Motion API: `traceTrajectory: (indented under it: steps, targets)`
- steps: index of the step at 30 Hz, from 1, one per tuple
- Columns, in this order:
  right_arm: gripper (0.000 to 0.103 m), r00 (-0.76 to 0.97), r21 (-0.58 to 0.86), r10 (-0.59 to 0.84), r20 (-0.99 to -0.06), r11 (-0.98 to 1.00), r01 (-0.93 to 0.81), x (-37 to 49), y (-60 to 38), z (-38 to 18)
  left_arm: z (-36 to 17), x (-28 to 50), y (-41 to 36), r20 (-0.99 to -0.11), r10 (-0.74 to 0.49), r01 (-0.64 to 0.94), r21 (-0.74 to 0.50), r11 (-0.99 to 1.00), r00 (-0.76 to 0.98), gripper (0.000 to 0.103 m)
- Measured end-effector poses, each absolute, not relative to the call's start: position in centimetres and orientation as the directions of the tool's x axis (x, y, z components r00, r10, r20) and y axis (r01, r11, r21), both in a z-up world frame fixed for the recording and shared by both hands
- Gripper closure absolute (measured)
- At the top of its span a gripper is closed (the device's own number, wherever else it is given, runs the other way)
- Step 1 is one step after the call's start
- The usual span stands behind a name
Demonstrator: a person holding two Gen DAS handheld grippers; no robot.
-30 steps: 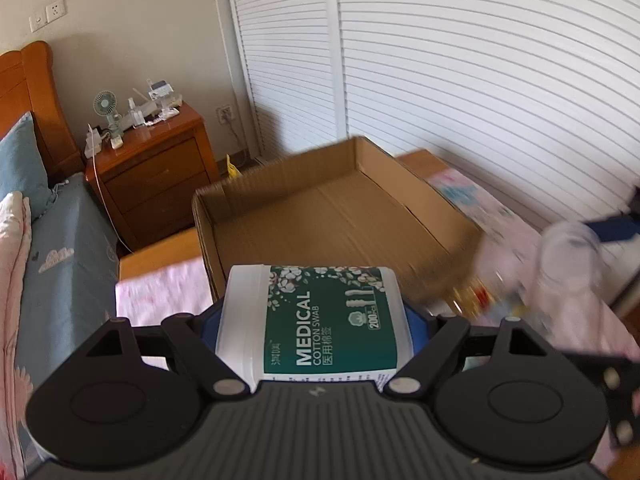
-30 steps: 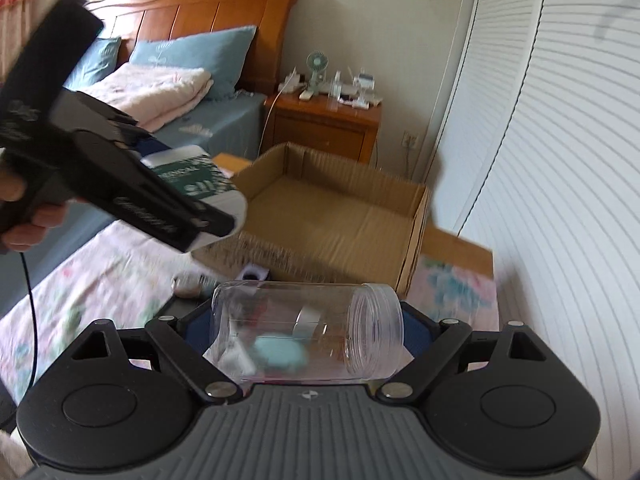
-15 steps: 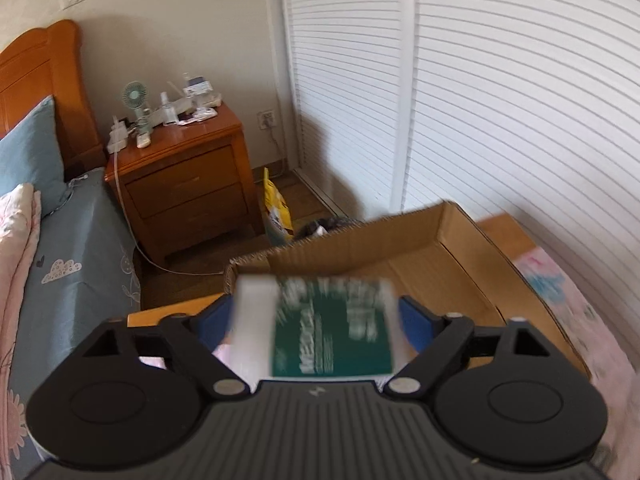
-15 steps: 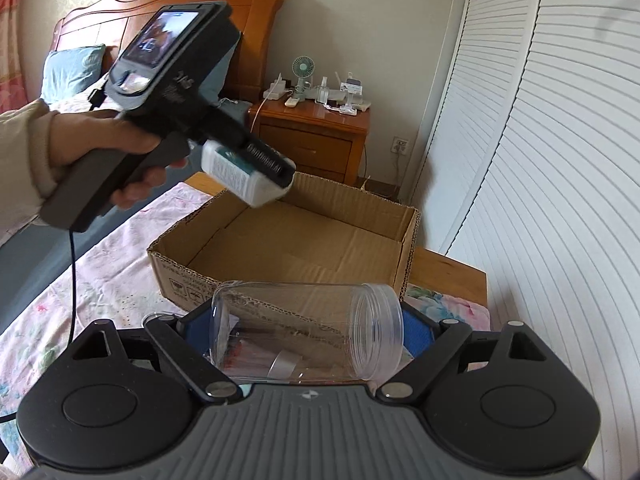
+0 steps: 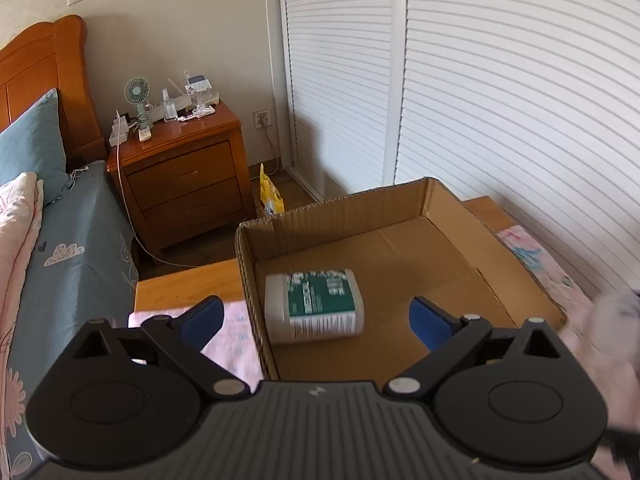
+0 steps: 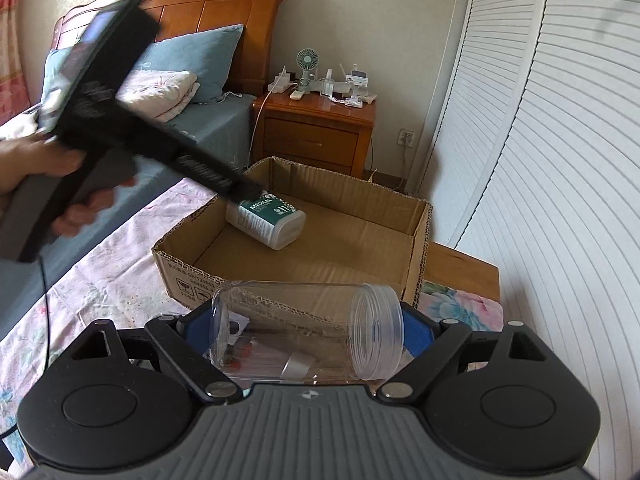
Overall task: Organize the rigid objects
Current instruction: 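Carry both held items into the cardboard box and open both tools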
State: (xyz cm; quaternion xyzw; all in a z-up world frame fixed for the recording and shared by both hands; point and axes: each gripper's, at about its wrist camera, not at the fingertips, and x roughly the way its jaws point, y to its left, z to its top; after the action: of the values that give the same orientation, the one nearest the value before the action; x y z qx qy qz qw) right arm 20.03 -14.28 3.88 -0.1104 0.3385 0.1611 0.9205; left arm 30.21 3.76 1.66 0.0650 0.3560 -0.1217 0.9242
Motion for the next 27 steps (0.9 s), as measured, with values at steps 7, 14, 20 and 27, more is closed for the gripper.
traceTrajectory:
  steps: [7,14,20,27]
  targets:
    - [0.01,0.721,-0.07,0.224,-0.655,0.933,-0.354,22.2,-14.1,4.5,1.3,24.9,6.3,-0.672,-0.173,0.226,-0.008,0.974,0.72,0.001]
    - [0.003,0.741,-0.056,0.209,-0.638,0.947,-0.315,25.1,-13.6,5.1,-0.7,20.1,6.8,-0.7,-0.136,0.195,0.004,0.981,0.701,0.001]
    - [0.0,0.741,-0.07,0.173,-0.649,0.956,-0.285,24.6,-13.1,4.4,-1.9,17.7,6.6,-0.713,-0.136,0.199,0.004,0.98,0.688,0.001]
    - [0.0,0.739,-0.066,0.124,-0.662,0.973,-0.222,22.1,-14.0,3.1,-2.3,16.5,5.8,-0.707,-0.116,0.204,0.04,0.978,0.698,0.001]
